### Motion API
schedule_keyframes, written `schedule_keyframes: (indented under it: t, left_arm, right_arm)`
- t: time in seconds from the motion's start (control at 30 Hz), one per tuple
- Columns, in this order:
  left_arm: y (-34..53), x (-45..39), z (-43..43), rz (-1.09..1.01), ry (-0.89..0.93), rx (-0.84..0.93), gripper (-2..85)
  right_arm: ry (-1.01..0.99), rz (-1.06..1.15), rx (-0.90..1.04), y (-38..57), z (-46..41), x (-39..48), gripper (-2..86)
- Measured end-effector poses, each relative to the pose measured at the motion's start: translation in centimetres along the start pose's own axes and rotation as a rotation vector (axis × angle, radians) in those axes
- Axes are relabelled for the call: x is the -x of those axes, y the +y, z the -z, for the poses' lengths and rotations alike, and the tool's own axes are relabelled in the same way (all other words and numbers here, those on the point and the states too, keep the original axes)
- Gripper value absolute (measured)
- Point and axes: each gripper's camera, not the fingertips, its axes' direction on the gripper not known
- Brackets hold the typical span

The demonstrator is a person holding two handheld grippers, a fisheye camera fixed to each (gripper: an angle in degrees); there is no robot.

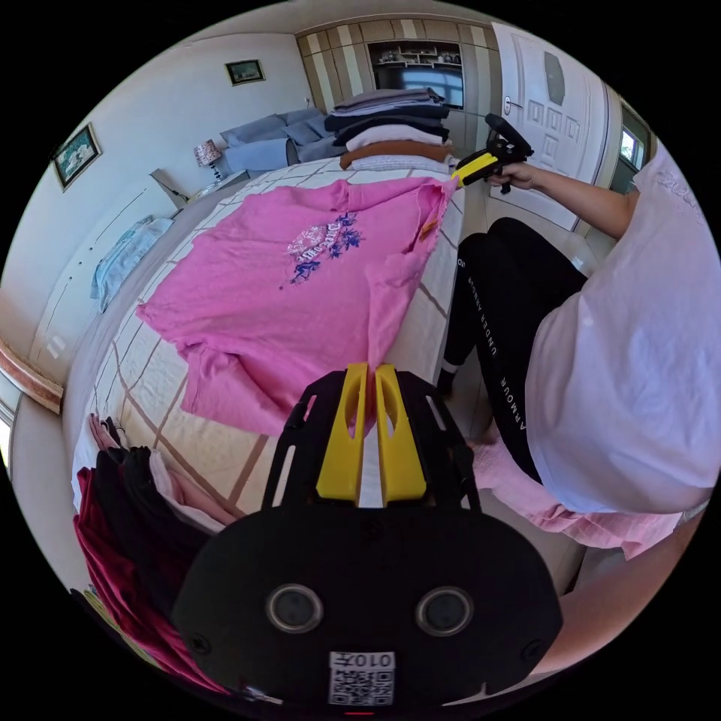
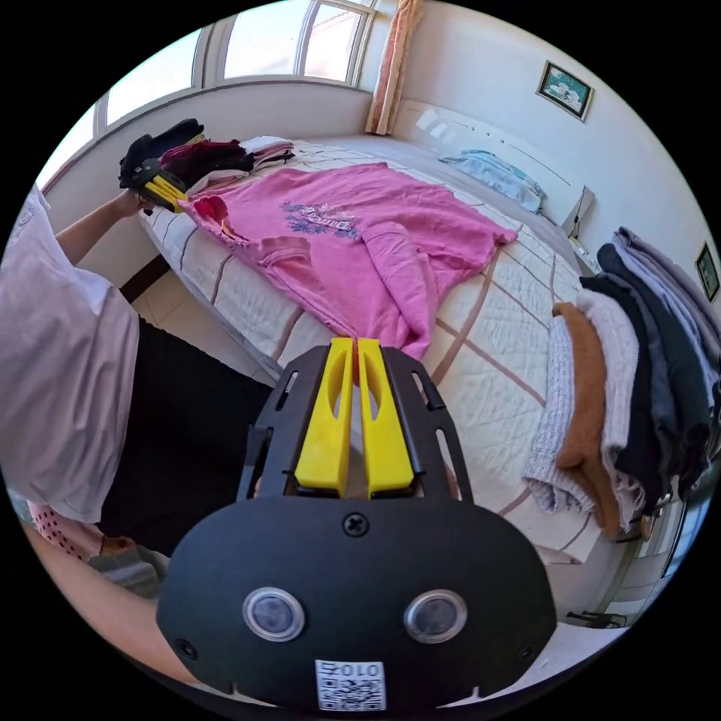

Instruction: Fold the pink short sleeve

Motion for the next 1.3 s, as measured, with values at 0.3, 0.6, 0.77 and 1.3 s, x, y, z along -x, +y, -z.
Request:
schedule_keyframes:
  t: [0.3, 0.6, 0.77, 1.3]
  left_arm:
    - [3.0, -0.8, -2.4, 0.114, 0.005, -0.04, 0.1]
    - [6.0, -2.8, -2.2, 0.183, 0.03, -0.04, 3.1]
    - [8.0, -2.0, 2.8, 0.337, -0.076, -0.185, 3.9]
    - [6.2, 3.6, -1.3, 0.579, -0.268, -0.086, 1.3]
  right_arm:
    - [-0.004, -0.055, -0.006, 0.5, -0.9, 0.1, 1.4]
    - [0.025, -0.156, 0.141, 0.1, -2.1, 0.9, 4.6]
    - [0.116, -0.21, -0.037, 0.4, 2.9, 0.6, 6.4]
    - [-0.026, -0.213, 0.059, -15.3, -6.6, -12.2, 8.0]
